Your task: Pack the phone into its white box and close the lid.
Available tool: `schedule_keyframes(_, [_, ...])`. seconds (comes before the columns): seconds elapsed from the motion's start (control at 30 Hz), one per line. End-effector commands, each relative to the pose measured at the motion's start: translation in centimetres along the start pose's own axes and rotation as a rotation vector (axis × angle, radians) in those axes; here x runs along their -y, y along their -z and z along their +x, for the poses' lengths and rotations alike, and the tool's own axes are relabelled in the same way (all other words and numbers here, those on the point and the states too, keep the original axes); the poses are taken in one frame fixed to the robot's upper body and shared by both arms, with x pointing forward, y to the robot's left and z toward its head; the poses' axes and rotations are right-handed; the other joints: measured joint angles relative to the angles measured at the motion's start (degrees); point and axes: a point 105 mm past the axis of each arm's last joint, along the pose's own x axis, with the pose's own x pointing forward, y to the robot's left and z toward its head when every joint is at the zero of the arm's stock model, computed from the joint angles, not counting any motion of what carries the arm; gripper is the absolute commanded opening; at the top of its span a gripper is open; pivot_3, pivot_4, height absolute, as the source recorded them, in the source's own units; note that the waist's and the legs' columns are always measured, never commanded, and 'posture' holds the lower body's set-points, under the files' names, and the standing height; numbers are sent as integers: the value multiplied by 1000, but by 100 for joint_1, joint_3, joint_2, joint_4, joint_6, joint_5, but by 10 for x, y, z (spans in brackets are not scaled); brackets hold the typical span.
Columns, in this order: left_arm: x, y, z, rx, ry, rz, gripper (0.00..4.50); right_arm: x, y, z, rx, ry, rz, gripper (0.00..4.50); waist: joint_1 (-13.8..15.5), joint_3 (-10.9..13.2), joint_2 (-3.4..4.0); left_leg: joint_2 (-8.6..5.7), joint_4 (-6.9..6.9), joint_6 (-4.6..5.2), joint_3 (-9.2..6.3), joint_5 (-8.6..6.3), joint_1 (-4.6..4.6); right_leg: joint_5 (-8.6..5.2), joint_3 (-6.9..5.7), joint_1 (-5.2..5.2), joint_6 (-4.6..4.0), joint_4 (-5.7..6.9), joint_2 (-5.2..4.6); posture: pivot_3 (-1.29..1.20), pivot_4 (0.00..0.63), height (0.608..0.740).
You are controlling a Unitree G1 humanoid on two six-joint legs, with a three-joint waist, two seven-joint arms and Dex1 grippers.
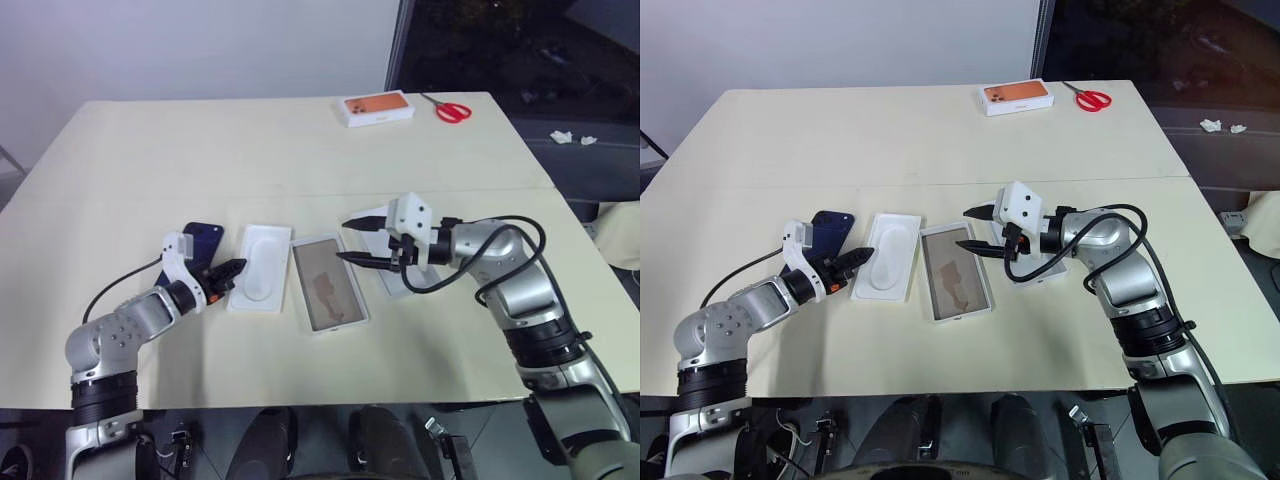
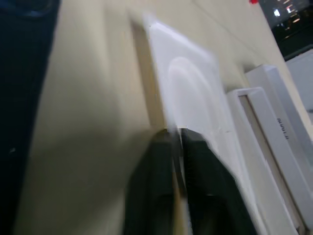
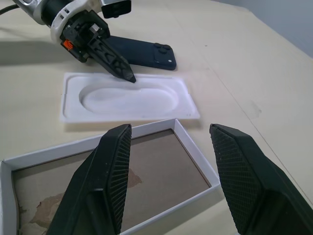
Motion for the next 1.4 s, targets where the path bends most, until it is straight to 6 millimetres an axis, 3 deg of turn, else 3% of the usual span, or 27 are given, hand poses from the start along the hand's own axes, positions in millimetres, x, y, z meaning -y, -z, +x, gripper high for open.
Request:
schedule_keyframes(0.03, [-9,14,-2,-39,-22,-53,24,2,-14,-4,36,12,-51,2649,-2,0,0,0,0,0,0,0,0,0,0,0,0,0,0,0,150,740])
schedule_keyframes(0.2, [-8,9,-7,-13,4,-127,24,3,-14,-6,35,16,-49,2649,-5,0,0,0,0,0,0,0,0,0,1,0,0,0,0,0,150,740])
schedule_keyframes(0.4, [10,-7,-31,37,189,-320,24,6,-4,-15,10,26,-24,2649,-9,1,-2,0,1,0,0,0,-1,0,1,-1,0,0,0,0,150,740])
schedule_keyframes(0.6, [24,-12,-46,67,275,-391,24,8,5,-17,-9,33,-13,2649,-3,5,-9,0,1,0,-3,0,-3,0,0,-3,1,0,0,0,150,740])
schedule_keyframes(0.67, [25,-12,-44,82,264,-419,24,8,6,-17,-9,31,-13,2649,8,5,-9,0,2,0,-3,0,-4,0,1,-3,1,0,-1,0,150,740])
schedule_keyframes(0.87, [60,4,-9,90,241,-409,24,7,12,-17,-20,29,-8,2649,51,6,-18,-1,6,-1,-2,0,-6,0,1,0,1,-2,-3,0,150,740])
schedule_keyframes(1.1, [95,9,9,65,297,-411,24,7,12,-15,-17,30,-7,2649,-3,6,-19,2,5,-28,-1,16,-6,0,3,-3,1,0,4,0,150,740])
schedule_keyframes(1.4, [93,25,9,17,264,-405,24,8,13,-17,-24,45,-8,2649,11,7,-20,1,5,-28,-1,17,-6,-1,3,-2,0,-1,6,0,150,740])
